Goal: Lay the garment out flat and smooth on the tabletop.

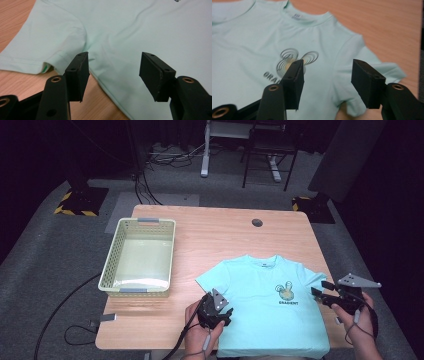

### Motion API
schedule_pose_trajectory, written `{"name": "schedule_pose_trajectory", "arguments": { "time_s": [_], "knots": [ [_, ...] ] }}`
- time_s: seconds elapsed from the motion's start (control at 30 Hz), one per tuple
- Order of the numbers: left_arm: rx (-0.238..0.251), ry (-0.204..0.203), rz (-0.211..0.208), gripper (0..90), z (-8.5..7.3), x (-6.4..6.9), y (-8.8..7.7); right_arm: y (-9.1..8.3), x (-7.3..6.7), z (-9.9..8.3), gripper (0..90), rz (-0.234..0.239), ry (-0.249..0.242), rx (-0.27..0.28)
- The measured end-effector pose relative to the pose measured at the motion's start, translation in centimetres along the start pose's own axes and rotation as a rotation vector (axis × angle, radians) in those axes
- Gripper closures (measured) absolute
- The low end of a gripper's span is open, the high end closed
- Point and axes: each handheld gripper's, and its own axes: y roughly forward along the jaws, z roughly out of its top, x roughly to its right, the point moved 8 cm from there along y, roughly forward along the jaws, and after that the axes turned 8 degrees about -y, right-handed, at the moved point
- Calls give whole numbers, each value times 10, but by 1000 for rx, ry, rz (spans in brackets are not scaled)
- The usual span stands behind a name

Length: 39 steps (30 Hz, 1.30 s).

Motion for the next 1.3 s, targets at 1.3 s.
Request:
{"name": "schedule_pose_trajectory", "arguments": {
  "time_s": [1.3],
  "knots": [
    [-32, 60, -39, 318, 15, -27, 39, 69, -30, -25, 267, 124, -94, -19]
  ]
}}
